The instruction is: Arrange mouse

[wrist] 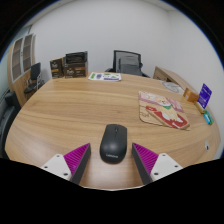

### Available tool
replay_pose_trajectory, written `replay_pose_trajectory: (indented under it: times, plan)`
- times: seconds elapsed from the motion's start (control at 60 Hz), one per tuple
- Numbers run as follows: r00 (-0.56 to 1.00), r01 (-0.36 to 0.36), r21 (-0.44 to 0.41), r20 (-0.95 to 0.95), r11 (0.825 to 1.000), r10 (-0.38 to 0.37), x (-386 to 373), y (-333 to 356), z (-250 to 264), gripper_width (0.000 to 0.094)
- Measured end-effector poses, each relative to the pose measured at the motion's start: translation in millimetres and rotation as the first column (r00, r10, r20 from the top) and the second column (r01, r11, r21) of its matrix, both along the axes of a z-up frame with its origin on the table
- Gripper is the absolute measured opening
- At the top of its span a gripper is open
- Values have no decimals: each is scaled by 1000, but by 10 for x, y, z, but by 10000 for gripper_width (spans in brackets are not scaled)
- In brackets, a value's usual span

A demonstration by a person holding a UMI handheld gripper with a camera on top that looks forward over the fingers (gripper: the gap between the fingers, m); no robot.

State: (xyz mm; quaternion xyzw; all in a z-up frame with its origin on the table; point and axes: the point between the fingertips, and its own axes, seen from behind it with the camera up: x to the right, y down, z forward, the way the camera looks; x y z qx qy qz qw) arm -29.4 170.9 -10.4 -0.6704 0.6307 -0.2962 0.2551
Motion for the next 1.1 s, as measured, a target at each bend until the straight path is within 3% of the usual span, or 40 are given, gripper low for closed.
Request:
replay_pose_trajectory:
  times: [0.133,0.233,0.267,0.517,0.75,0.9,1.1]
  plan:
    - [1000,15,23,-1,1000,-15,212,-7,-37,815]
    - [1000,22,37,-2,999,-22,294,4,-59,639]
    - [1000,24,43,-4,999,-24,309,19,-60,526]
    - [1000,-9,24,-24,1000,9,280,61,-62,344]
    - [1000,-15,43,-10,999,15,286,72,126,308]
    - [998,-1,73,56,997,-3,473,-65,622,307]
    - [982,51,26,180,998,-55,1117,-875,1414,308]
